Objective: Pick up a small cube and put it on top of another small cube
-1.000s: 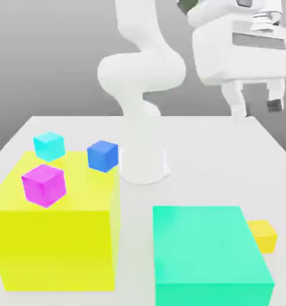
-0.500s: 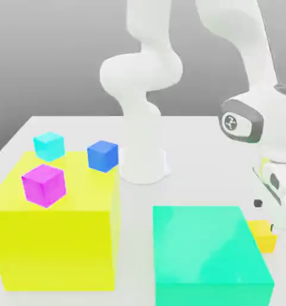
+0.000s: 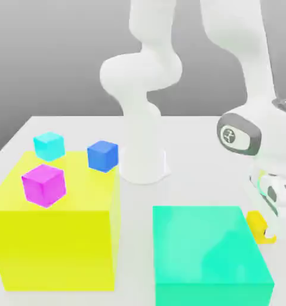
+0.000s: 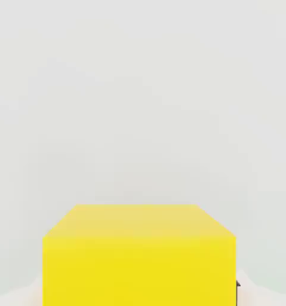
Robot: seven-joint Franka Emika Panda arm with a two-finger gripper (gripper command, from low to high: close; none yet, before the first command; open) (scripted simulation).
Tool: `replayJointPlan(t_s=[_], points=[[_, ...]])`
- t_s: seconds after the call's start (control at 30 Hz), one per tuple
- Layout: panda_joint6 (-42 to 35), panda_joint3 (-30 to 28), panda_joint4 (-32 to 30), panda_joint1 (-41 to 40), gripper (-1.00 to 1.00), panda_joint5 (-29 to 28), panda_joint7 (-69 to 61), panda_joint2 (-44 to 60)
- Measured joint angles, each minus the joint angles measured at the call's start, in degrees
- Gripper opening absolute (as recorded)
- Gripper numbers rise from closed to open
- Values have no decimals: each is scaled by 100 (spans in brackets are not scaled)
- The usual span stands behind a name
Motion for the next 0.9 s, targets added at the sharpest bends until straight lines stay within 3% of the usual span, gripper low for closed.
replayJointPlan(t_s=[0.27, 0.57, 0.7, 0.73, 0.9], points=[[-1947, -884, 744, -1703, -100, 31, -1177, -1326], [-3871, -2193, 1496, -3040, -100, -323, -2201, -2482], [-3580, -2614, 1288, -3366, -100, -376, -2490, -2368], [-3409, -2647, 1185, -3380, 100, -369, -2514, -2299], [-3409, -2647, 1185, -3380, 100, -369, -2514, -2299]])
